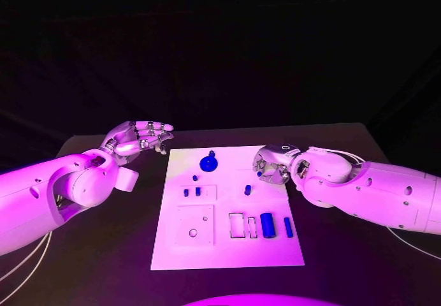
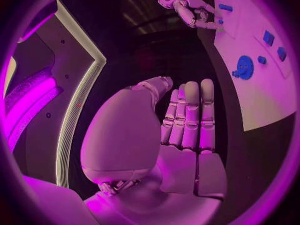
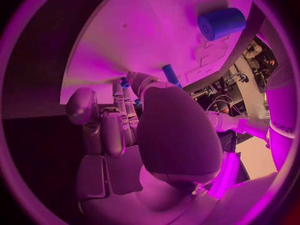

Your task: Assemble the parts on the task board

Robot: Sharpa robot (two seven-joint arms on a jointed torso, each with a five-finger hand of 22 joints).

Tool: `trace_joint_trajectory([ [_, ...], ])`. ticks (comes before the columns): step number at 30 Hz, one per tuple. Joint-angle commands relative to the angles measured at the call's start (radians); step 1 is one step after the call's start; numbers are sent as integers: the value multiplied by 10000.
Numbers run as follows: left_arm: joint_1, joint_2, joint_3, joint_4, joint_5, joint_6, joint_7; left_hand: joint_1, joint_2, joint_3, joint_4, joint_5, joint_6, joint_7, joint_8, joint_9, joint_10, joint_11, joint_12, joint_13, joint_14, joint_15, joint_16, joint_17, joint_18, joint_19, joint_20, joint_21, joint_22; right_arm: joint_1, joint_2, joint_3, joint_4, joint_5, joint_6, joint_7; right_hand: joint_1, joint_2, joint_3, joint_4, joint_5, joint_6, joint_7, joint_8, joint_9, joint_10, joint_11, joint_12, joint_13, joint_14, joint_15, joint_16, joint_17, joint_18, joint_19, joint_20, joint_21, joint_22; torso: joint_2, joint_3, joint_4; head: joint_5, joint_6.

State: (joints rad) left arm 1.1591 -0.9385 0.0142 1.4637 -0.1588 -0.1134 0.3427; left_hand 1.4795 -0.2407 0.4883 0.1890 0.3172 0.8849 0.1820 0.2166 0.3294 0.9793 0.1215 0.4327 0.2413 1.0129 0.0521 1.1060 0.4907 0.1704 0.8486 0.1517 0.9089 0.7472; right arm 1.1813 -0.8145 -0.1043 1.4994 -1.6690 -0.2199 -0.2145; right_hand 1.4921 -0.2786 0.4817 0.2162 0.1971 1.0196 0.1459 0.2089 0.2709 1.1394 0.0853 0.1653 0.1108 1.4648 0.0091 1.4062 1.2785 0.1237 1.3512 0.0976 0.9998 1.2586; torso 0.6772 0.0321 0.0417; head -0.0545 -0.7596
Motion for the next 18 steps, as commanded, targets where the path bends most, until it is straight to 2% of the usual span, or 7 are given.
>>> trace_joint_trajectory([
  [1,5,-9,9,47,151,181,200,-30,57,-26,-26,40,-16,94,66,9,-79,20,44,13,-75,16,-49,-15,135,-71,19,-74,-24,-71,57,-20,-52,-241,245,-170,22,141,198,-29,-105,117,-14,81,28,166,-25,-25,-45,486,-24,69,18,-162,98,-31,110,71,-4,4,-6,10,-34],
  [7,6,-26,9,65,148,182,171,-30,57,-26,-26,40,-16,94,66,9,-79,20,44,13,-75,16,-49,-15,135,-71,19,-74,-24,-154,141,-31,-112,-250,411,-220,-64,322,802,-256,-332,415,-94,296,140,603,-110,-32,-148,492,-99,106,40,-191,161,-90,305,263,-5,2,-20,17,-77],
  [13,7,-34,9,75,121,184,143,-21,69,-23,-35,42,-23,100,66,8,-86,24,43,12,-80,18,-72,-24,134,-69,19,-90,-35,-231,175,-41,-123,-367,458,-341,-132,477,1077,-487,-351,578,-139,450,251,852,-176,-64,-173,500,-153,139,78,-210,199,-134,427,383,-20,1,-15,9,-104],
  [15,7,-36,9,77,108,185,137,-21,69,-23,-35,42,-23,100,66,8,-86,24,43,12,-80,18,-72,-24,134,-69,19,-90,-35,-249,178,-42,-108,-459,392,-390,-171,666,1345,-720,-455,643,-164,566,359,1027,-212,-114,-182,517,-198,190,148,-242,268,-176,621,532,-20,-1,-18,8,-109],
  [18,7,-38,9,76,91,186,130,-9,69,-23,-47,43,-32,103,65,6,-94,27,42,10,-84,19,-88,-31,135,-66,19,-101,-42,-273,179,-43,-83,-631,235,-475,-180,745,1597,-987,-491,709,-204,681,467,1252,-279,-123,-155,501,-266,169,97,-263,311,-206,762,649,-22,-3,-19,5,-113],
])
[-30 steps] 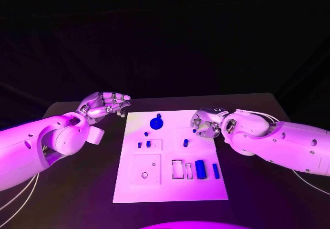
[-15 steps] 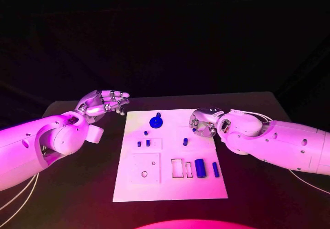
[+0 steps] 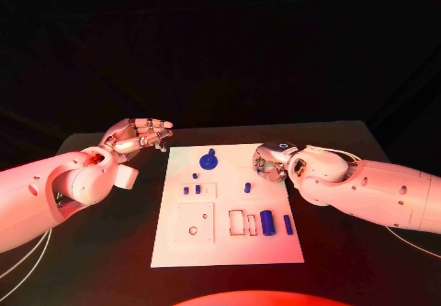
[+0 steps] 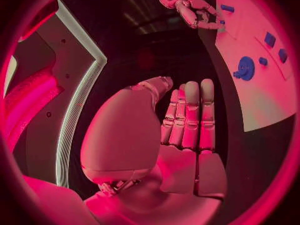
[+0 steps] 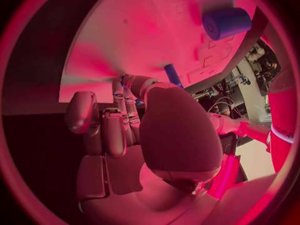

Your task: Assemble the parts on the task board

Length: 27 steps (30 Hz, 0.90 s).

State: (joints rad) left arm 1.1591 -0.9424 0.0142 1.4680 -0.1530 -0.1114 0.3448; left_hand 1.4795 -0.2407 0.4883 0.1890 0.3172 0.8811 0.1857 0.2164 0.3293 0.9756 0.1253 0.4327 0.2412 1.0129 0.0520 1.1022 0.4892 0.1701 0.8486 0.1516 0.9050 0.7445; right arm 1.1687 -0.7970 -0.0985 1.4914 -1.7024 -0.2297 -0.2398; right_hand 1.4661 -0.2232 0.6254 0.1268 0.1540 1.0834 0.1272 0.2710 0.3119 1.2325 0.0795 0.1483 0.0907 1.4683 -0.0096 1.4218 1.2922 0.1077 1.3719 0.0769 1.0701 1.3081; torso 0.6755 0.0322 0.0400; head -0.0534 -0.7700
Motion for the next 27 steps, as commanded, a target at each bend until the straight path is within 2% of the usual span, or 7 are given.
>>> trace_joint_trajectory([
  [1,7,2,9,33,28,164,108,-9,69,-24,-47,43,6,66,67,8,-57,-11,42,12,-84,19,-50,-16,137,-66,19,-62,-16,-157,2,-102,11,-357,258,-255,76,192,172,-104,-63,72,-18,64,62,331,-224,45,47,465,-81,11,-44,-104,107,0,67,161,-8,-4,0,-4,-8],
  [5,7,-1,9,33,7,153,109,11,71,-22,-67,44,-2,68,66,7,-61,-9,43,11,-84,19,-66,-22,138,-61,18,-72,-23,-183,-13,-102,72,-540,-90,-362,-47,173,508,-412,-192,124,-58,172,188,550,-276,-26,91,444,-137,-33,-137,-138,160,-36,272,331,-7,-3,3,-6,-7],
  [11,7,-3,9,41,-67,130,120,49,86,-11,-103,50,-14,74,66,5,-66,-8,46,10,-79,18,-91,-33,139,-50,15,-84,-32,-198,-61,-99,202,-681,-757,-431,-176,145,732,-614,-300,152,-72,227,270,671,-297,-102,121,434,-172,-57,-194,-165,204,-40,432,460,-2,-4,7,6,5],
  [18,7,8,9,33,-85,123,121,49,86,-11,-103,50,-14,74,66,5,-66,-8,46,10,-79,18,-91,-33,139,-50,15,-84,-32,-197,-200,-61,395,-699,-1490,-406,-208,136,770,-650,-316,160,-74,238,287,697,-302,-117,128,435,-180,-52,-187,-178,229,-39,503,504,-8,-8,4,12,20],
  [24,6,43,9,1,-88,120,114,49,86,-11,-103,50,-14,74,66,5,-66,-8,46,10,-79,18,-91,-33,139,-50,15,-84,-32,-173,-419,29,655,-516,-2537,-155,-247,120,796,-673,-329,164,-71,246,301,715,-303,-132,133,439,-184,-42,-172,-190,253,-39,568,543,-21,-5,-9,30,66],
  [27,6,57,9,-8,-88,119,112,56,89,-12,-114,51,-20,79,66,3,-71,-3,46,9,-76,19,-103,-38,138,-43,14,-89,-36,-159,-542,65,821,-362,-2867,-7,-259,115,803,-680,-334,165,-71,248,306,721,-303,-136,135,442,-185,-36,-161,-191,256,-39,578,550,-24,0,-15,50,79],
])
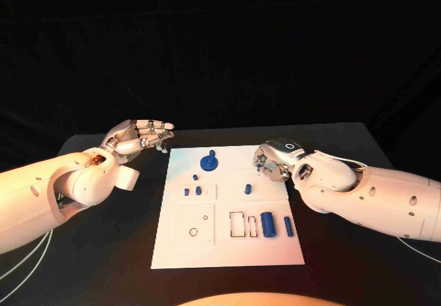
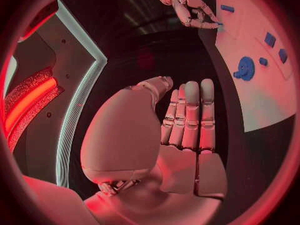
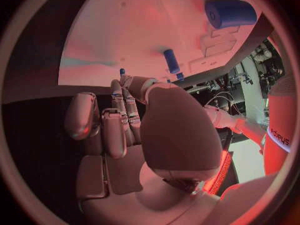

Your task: Assemble the parts on the task board

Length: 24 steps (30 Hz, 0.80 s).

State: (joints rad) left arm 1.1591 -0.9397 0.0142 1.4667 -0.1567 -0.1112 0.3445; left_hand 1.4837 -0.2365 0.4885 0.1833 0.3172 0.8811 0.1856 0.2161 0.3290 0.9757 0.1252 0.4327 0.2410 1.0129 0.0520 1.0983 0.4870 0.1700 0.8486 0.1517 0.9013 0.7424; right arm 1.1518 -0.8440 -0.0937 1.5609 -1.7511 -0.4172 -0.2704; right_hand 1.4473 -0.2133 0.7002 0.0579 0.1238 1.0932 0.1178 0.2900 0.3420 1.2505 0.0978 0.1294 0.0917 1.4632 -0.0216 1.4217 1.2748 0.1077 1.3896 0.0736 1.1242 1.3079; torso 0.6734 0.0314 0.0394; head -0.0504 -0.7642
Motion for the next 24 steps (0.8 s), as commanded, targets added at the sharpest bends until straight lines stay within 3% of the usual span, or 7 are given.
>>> trace_joint_trajectory([
  [1,6,35,9,1,-52,116,113,14,48,-13,-57,51,-21,80,68,6,-72,-2,46,11,-76,19,-64,-16,140,-43,14,-52,-14,18,-122,30,200,190,-1081,350,-75,15,60,5,-33,67,23,59,6,542,-487,51,126,495,-65,-32,19,-192,80,-7,41,556,0,10,-11,17,26],
  [10,6,92,8,-17,-52,102,115,14,48,-13,-57,51,-21,80,68,6,-72,-2,46,11,-76,19,-64,-16,140,-43,14,-52,-14,49,-373,78,1073,770,-1335,636,-88,11,72,-3,-38,66,27,61,11,546,-486,42,127,498,-65,-23,34,-193,83,-7,50,564,5,5,-7,78,78],
  [17,4,152,8,-11,-38,36,138,14,50,-15,-65,54,-30,87,66,4,-80,3,44,9,-74,23,-77,-21,139,-38,14,-58,-18,-139,-20,59,1806,944,-1172,747,-103,10,89,-17,-27,60,34,61,18,547,-483,29,128,496,-64,-30,18,-185,67,-6,10,550,11,-9,13,383,43],
  [24,3,214,7,28,37,-82,170,14,50,-15,-65,54,-30,87,66,4,-80,3,44,9,-74,23,-77,-21,139,-38,14,-58,-18,-455,664,-31,2078,949,-824,836,-114,14,107,-32,-16,50,40,59,23,545,-478,14,129,490,-62,-44,-12,-170,37,-6,-63,521,9,-27,25,686,-18],
])
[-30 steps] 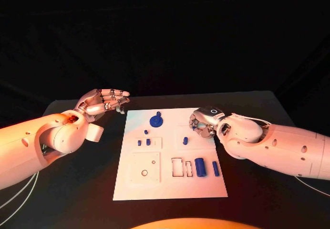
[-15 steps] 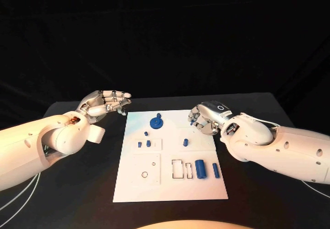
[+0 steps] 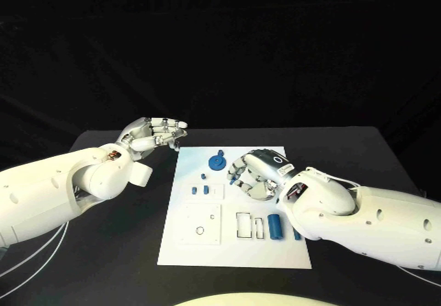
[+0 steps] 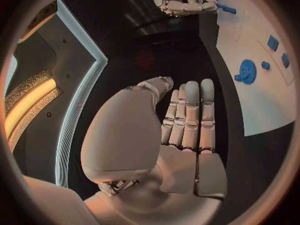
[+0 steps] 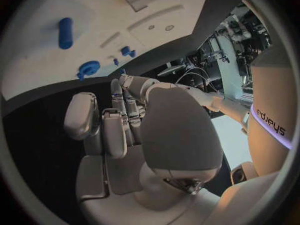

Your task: Assemble the parts on the task board

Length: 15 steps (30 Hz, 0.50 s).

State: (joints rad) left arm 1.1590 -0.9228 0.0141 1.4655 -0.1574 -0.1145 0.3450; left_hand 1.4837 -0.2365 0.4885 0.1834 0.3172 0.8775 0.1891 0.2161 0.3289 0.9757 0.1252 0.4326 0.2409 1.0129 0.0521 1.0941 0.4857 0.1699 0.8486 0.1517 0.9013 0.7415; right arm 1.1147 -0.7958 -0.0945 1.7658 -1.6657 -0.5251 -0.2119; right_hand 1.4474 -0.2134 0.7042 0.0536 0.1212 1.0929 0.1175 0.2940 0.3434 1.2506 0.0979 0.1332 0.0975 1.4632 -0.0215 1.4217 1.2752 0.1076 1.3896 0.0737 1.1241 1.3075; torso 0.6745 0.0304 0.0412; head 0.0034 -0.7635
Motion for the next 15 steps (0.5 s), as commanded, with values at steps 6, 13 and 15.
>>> trace_joint_trajectory([
  [6,4,121,7,105,92,-158,178,13,54,-18,-71,55,-1,58,66,3,-87,8,45,8,-70,26,-47,-14,139,-33,15,-65,-13,-419,806,-121,-281,0,584,275,-131,22,83,-2,16,39,51,14,15,539,-472,-41,72,487,-59,-50,-31,-158,15,-5,-115,504,16,-14,5,379,-102],
  [13,4,229,5,112,84,-226,189,11,57,-19,-71,55,-2,59,67,3,-87,10,46,8,-68,27,-51,-15,138,-31,15,-67,-15,-718,1310,-206,-580,-225,817,94,-139,27,93,-13,20,29,57,11,18,536,-469,-52,72,485,-56,-55,-41,-156,9,-3,-127,502,-2,-2,9,605,-226],
  [15,4,248,4,108,79,-236,192,11,57,-19,-71,55,-2,59,67,3,-87,10,46,8,-68,27,-51,-15,138,-31,15,-67,-15,-780,1398,-219,-645,-292,839,14,-142,29,96,-16,21,26,58,11,19,536,-467,-55,73,483,-55,-60,-51,-153,4,-3,-141,497,17,8,-6,706,-266],
])
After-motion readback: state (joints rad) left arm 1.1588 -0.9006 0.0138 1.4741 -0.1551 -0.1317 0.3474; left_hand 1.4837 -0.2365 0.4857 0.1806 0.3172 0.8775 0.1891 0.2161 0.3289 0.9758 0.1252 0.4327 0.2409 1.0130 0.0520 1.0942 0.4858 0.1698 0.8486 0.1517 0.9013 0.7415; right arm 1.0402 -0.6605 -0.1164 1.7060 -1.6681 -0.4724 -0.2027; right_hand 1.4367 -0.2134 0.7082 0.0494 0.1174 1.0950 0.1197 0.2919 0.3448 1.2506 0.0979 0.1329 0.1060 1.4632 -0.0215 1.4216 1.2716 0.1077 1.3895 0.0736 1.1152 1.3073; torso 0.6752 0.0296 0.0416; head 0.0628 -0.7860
